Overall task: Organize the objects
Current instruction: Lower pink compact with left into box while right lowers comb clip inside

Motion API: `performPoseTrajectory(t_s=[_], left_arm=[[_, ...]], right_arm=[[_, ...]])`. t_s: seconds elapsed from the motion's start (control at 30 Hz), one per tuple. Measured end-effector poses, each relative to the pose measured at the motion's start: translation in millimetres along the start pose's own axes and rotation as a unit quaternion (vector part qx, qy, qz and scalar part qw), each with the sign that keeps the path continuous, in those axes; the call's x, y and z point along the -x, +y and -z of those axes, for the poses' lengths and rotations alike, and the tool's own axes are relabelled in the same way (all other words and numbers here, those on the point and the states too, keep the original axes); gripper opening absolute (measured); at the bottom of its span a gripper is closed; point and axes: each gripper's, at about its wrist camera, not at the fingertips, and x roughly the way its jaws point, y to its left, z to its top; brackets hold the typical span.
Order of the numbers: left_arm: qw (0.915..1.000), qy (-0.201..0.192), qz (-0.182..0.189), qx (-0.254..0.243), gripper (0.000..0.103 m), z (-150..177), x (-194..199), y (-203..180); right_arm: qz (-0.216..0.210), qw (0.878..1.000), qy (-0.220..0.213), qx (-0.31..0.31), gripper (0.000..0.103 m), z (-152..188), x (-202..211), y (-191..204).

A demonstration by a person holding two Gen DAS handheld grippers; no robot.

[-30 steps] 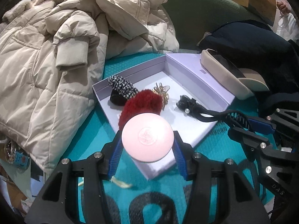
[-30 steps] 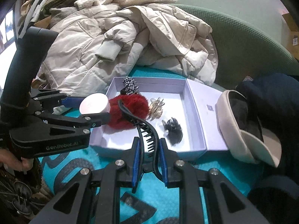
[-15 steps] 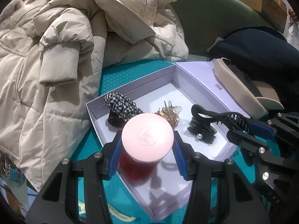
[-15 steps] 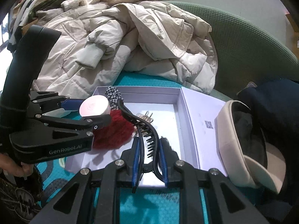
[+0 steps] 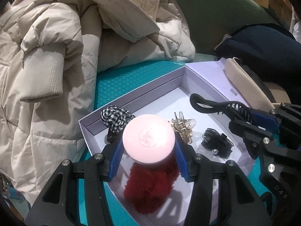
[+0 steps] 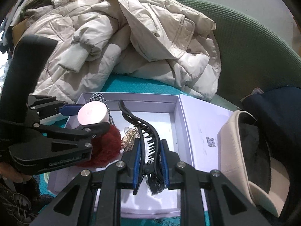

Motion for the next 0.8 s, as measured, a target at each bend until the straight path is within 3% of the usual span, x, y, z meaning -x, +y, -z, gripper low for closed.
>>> performPoseTrajectory(t_s=[0.8], left_arm=[[0.9995,0.017,-0.016,-0.022,0.049,-2,-35,-6]], right_arm=[[0.012,0.998,0.052,-0.013,0.019,1,-54,-8]])
